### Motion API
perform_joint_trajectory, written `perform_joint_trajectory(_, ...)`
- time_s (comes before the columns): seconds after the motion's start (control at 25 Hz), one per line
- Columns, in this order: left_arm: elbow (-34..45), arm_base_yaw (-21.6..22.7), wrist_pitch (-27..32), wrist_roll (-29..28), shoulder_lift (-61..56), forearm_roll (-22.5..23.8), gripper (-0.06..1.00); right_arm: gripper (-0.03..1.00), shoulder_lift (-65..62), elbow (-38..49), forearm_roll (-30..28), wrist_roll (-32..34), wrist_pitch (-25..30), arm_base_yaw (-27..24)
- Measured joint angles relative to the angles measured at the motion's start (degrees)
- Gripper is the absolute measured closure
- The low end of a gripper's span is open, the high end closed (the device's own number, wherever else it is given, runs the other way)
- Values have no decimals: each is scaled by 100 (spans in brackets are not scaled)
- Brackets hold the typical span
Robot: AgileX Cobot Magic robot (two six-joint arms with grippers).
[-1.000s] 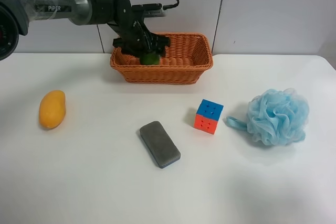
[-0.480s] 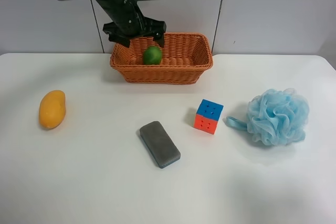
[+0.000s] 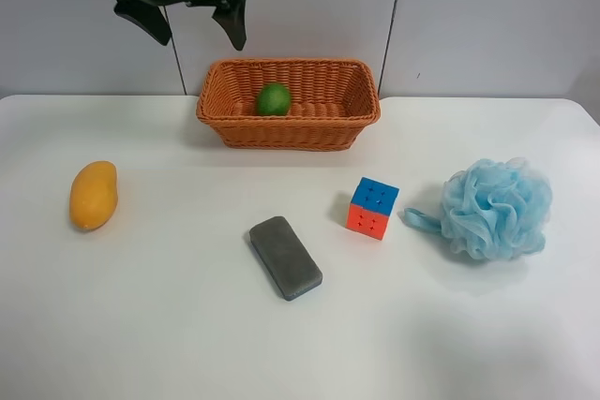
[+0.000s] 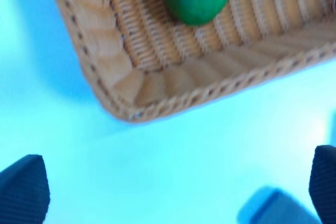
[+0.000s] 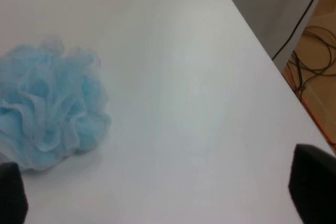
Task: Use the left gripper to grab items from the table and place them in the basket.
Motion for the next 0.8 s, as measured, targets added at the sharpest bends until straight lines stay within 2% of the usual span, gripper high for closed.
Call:
perform_joint_trajectory(0.2, 43, 11, 216, 475, -513, 5, -5, -2, 0, 0, 0, 0, 0, 0)
perform_joint_trajectory(0.32, 507, 11, 216, 682, -1014, -20, -5, -2, 0, 0, 0, 0, 0, 0)
perform_joint_trajectory(0.44, 1397, 11, 211, 827, -1810, -22, -5, -2, 0, 0, 0, 0, 0, 0)
perform_joint_trajectory(0.8, 4747, 11, -21, 952, -4737, -27, -5, -2, 0, 0, 0, 0, 0, 0)
